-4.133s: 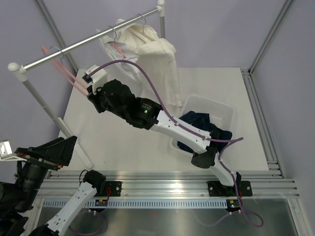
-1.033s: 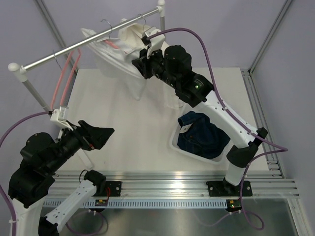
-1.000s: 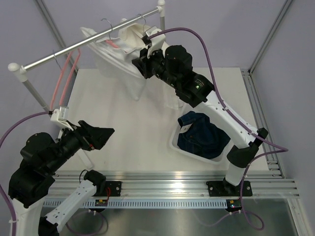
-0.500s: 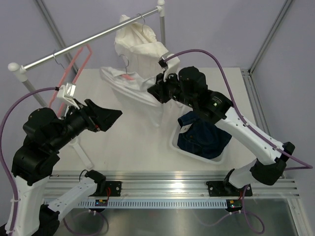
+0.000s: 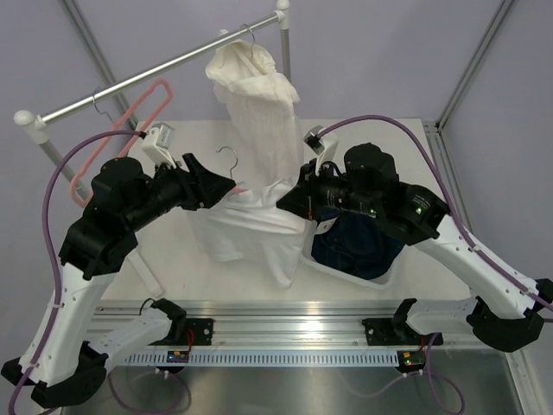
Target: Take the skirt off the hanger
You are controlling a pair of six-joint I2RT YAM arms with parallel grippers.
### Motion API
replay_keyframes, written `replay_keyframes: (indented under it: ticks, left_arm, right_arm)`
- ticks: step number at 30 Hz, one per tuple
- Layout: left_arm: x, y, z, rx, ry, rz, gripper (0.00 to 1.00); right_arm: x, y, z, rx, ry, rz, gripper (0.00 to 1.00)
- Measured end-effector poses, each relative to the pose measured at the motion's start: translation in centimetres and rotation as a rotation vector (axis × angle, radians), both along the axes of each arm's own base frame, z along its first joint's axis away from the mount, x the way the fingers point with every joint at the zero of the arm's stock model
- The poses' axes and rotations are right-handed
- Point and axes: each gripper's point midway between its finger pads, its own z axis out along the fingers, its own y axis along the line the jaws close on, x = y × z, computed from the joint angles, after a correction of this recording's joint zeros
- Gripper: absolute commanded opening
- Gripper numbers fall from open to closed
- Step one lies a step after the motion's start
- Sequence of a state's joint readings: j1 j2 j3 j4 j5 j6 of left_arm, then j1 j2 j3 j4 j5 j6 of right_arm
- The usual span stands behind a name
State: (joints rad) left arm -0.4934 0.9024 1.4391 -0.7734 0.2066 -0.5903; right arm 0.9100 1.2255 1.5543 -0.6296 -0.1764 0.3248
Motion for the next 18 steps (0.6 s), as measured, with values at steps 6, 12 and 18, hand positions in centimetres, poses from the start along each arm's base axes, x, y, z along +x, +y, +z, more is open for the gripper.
replay_keyframes:
  ticks: [6,12,18]
  left_arm:
    - [0.3,-0.8,-0.1,0.021,-0.021,-0.022,0.62]
    - [1.1,-1.7,-1.3,0.069,-0.010,-0.023,0.57]
    - [1.3,-1.8,-2.7,0.125,-0.007,-0.004,0.54]
  right_arm:
    - [-1.3,0.6,-2.3,-0.013,0.097,0.053,0.00]
    - [-1.9,0.7,-2.6,-0.005,0.133,0.070,0.00]
    - [-2.7,0.3,-1.6,0.024,0.132,0.087,0.00]
